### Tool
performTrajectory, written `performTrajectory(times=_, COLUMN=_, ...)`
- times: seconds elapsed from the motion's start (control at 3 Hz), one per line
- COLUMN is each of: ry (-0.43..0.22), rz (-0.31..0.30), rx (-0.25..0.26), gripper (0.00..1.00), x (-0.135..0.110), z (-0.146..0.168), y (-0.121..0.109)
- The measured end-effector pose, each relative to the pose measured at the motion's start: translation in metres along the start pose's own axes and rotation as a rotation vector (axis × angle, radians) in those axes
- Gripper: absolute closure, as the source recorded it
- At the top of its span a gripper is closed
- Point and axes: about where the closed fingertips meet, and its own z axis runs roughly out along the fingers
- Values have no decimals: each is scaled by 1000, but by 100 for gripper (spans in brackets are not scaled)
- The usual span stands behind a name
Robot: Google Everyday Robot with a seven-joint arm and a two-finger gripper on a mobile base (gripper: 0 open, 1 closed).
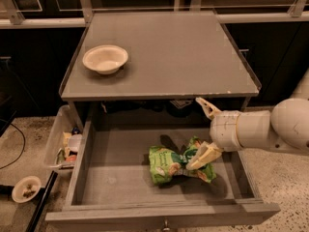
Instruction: Place green rice chip bag into top drawer
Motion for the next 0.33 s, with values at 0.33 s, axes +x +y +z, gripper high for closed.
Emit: performTrajectory(times=0.33, ry=-2, rz=-4, rx=-2, gripper=0, x=-2, z=-1, y=-1)
